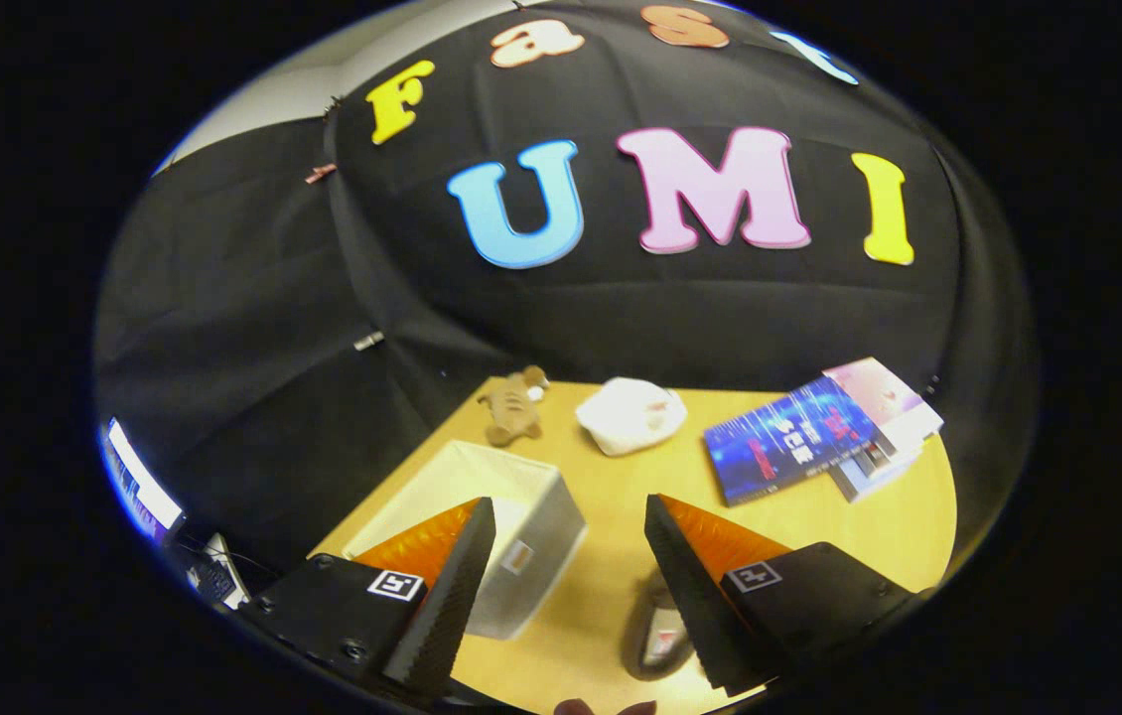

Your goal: Open the storage box then place both shoes into the box .Put the left shoe in first, then the right shoe, with the right side of both shoes facing outward in a uniform manner.

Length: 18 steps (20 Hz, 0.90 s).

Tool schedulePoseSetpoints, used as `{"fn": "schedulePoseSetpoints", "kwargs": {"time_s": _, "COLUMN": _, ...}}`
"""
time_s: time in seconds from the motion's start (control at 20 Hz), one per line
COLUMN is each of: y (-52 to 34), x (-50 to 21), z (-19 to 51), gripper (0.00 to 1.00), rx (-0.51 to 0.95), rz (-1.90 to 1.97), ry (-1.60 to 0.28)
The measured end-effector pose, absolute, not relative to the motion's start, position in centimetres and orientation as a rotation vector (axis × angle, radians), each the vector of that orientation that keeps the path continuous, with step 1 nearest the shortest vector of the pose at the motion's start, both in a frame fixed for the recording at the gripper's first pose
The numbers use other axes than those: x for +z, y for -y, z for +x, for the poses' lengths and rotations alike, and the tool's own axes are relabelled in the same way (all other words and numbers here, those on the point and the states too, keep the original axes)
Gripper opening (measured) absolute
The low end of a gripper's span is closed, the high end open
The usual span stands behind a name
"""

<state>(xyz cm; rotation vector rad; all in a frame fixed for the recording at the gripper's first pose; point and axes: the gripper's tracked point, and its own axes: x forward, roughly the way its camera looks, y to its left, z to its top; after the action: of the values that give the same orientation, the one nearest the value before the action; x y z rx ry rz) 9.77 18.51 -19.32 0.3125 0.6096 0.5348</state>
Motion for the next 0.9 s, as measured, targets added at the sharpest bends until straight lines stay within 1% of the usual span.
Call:
{"fn": "schedulePoseSetpoints", "kwargs": {"time_s": 0.25, "y": -14.9, "x": -29.1, "z": 7.3, "gripper": 0.95, "rx": 0.43, "rz": 0.225, "ry": -0.872}}
{"fn": "schedulePoseSetpoints", "kwargs": {"time_s": 0.3, "y": -14.6, "x": -31.0, "z": 7.1, "gripper": 0.93, "rx": 0.418, "rz": 0.204, "ry": -0.913}}
{"fn": "schedulePoseSetpoints", "kwargs": {"time_s": 0.35, "y": -14.2, "x": -32.9, "z": 6.9, "gripper": 0.89, "rx": 0.406, "rz": 0.177, "ry": -0.944}}
{"fn": "schedulePoseSetpoints", "kwargs": {"time_s": 0.4, "y": -14.2, "x": -34.6, "z": 6.7, "gripper": 0.81, "rx": 0.4, "rz": 0.152, "ry": -0.981}}
{"fn": "schedulePoseSetpoints", "kwargs": {"time_s": 0.45, "y": -14.1, "x": -36.2, "z": 6.4, "gripper": 0.79, "rx": 0.388, "rz": 0.137, "ry": -1.02}}
{"fn": "schedulePoseSetpoints", "kwargs": {"time_s": 0.65, "y": -14.5, "x": -41.5, "z": 6.3, "gripper": 0.8, "rx": 0.337, "rz": 0.153, "ry": -1.148}}
{"fn": "schedulePoseSetpoints", "kwargs": {"time_s": 0.7, "y": -14.6, "x": -42.4, "z": 6.3, "gripper": 0.75, "rx": 0.334, "rz": 0.15, "ry": -1.176}}
{"fn": "schedulePoseSetpoints", "kwargs": {"time_s": 0.8, "y": -14.8, "x": -44.2, "z": 6.1, "gripper": 0.68, "rx": 0.326, "rz": 0.135, "ry": -1.225}}
{"fn": "schedulePoseSetpoints", "kwargs": {"time_s": 0.85, "y": -15.1, "x": -44.9, "z": 6.0, "gripper": 0.67, "rx": 0.326, "rz": 0.146, "ry": -1.247}}
{"fn": "schedulePoseSetpoints", "kwargs": {"time_s": 0.9, "y": -15.1, "x": -45.4, "z": 6.0, "gripper": 0.59, "rx": 0.317, "rz": 0.157, "ry": -1.265}}
